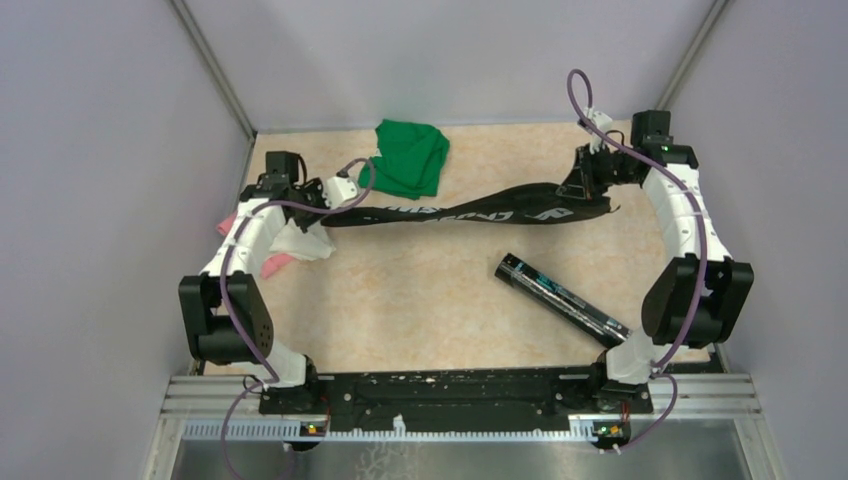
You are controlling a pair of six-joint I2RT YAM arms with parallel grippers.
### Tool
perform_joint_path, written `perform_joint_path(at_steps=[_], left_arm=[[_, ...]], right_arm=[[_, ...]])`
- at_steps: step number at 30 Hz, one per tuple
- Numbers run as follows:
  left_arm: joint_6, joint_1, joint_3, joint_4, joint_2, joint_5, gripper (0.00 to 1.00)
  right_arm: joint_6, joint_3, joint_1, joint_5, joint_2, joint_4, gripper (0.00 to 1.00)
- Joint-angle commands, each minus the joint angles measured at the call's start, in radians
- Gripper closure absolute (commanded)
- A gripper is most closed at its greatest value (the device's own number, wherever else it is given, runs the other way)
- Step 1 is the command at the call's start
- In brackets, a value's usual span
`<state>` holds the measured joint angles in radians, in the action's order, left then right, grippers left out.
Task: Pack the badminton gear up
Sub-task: Zip the racket bag at the center of the board.
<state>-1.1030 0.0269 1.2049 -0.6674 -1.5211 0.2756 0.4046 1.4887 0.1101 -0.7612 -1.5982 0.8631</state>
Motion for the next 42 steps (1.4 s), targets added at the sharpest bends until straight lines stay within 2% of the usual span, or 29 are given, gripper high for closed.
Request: perform_joint_path(at_steps=[1, 15, 20, 24, 27, 30, 34, 36, 38, 40, 42], left_arm=[[-0.106, 0.082, -0.021, -0.008, 0.006, -0.132, 1.00], [-0.193, 0.170, -0.086, 0.062, -0.059, -0.092, 1.00], [-0.241, 0.207, -0.054, -0.002, -0.074, -0.026, 1.00], [-0.261, 0.212, 0.010, -0.140, -0.062, 0.096, 1.00], [-0.243, 0.205, 0.057, -0.246, -0.057, 0.250, 1.00], [-0.167, 0.191, 0.093, -0.282, -0.041, 0.352, 1.00], [-0.078, 0.182, 0.111, -0.281, -0.011, 0.445, 1.00], [-0.028, 0.174, 0.126, -0.285, -0.006, 0.473, 1.00], [0.022, 0.163, 0.142, -0.290, -0.005, 0.489, 1.00], [0.085, 0.154, 0.154, -0.292, -0.008, 0.509, 1.00], [0.143, 0.152, 0.170, -0.293, -0.011, 0.535, 1.00]], right_arm=[[0.040, 0.068, 0.060, 0.141, 0.004, -0.052, 1.00], [0.045, 0.100, 0.060, 0.159, -0.020, -0.038, 1.00], [0.057, 0.101, 0.060, 0.181, -0.019, -0.034, 1.00], [0.090, 0.091, 0.050, 0.148, 0.007, -0.034, 1.00], [0.103, 0.078, -0.024, 0.181, 0.035, -0.052, 1.00], [0.095, 0.081, -0.102, 0.257, 0.042, -0.074, 1.00], [0.072, 0.156, -0.168, 0.263, 0.013, -0.059, 0.99], [0.074, 0.204, -0.192, 0.266, -0.006, -0.039, 0.93], [0.075, 0.244, -0.222, 0.280, -0.021, -0.023, 0.83], [0.078, 0.271, -0.259, 0.309, -0.027, -0.020, 0.70], [0.085, 0.293, -0.286, 0.343, -0.027, -0.016, 0.49]])
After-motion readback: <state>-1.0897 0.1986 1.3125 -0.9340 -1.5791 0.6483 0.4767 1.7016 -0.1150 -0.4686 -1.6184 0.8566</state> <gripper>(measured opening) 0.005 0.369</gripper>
